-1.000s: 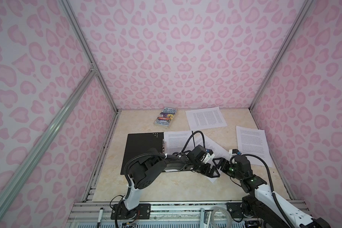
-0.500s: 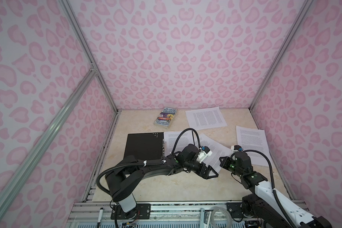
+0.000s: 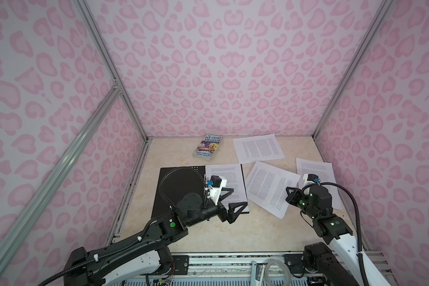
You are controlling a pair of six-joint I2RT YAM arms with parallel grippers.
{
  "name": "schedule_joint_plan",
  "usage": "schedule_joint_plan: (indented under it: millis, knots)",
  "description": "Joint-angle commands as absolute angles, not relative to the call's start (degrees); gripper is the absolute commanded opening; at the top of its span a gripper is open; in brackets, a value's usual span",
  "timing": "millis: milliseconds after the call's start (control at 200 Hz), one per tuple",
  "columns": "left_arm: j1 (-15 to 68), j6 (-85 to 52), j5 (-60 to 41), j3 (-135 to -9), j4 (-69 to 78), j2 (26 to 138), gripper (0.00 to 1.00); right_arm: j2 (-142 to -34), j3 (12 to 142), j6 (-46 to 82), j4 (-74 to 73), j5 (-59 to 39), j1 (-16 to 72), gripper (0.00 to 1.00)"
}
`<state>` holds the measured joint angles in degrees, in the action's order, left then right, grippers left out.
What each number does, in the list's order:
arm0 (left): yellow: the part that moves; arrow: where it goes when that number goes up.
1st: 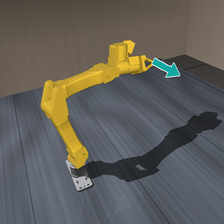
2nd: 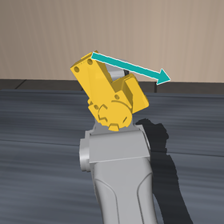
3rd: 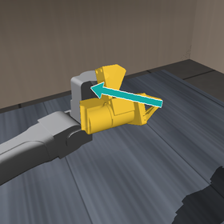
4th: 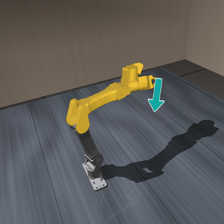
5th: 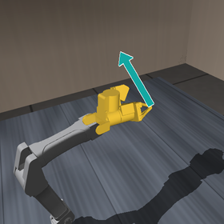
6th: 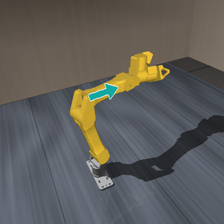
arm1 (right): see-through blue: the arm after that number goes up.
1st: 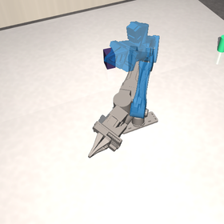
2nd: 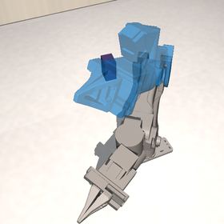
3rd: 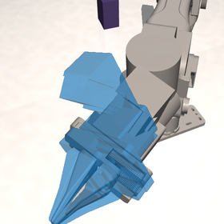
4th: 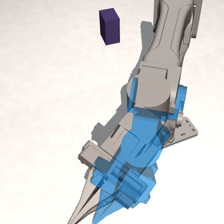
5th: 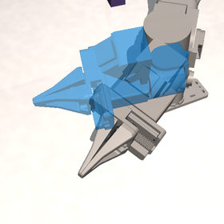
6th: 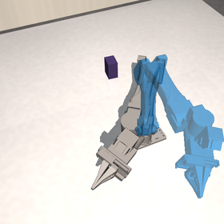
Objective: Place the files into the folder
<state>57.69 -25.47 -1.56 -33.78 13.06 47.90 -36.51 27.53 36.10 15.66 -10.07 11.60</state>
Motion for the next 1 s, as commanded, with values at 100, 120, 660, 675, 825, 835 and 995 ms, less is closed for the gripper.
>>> schedule_joint_plan:
  millis: [100,120,660,675,825,835,995]
  knots:
    - [57.13,-31.1,31.0,-28.38,5.09,41.22,0.97,-37.41,29.7,32.16,16.46,-12.21,11.84,0.0]
    - [57.05,-31.39,31.97,-28.04,5.07,40.95,0.97,-37.56,29.81,32.24,16.24,-12.22,11.85,0.0]
    - [55.51,-32.29,39.16,-32.24,-1.91,49.36,0.97,-52.62,43.77,37.64,6.34,-18.0,16.03,0.0]
    - [55.46,-32.4,39.71,-32.25,-2.23,49.29,0.97,-53.24,44.37,38.0,5.77,-18.05,16.79,0.0]
    - [54.27,-34.13,43.26,-31.47,-3.87,48.01,0.97,-59.4,51.22,37.78,3.32,-13.69,25.54,0.0]
    - [54.19,-34.22,43.25,-31.42,-3.85,47.91,0.97,-59.83,51.72,37.79,3.12,-13.35,25.92,0.0]
    - [53.31,-35.13,43.25,-30.8,-4.03,47.32,0.97,-67.84,57.36,40.42,-2.54,-15.61,27.72,0.0]
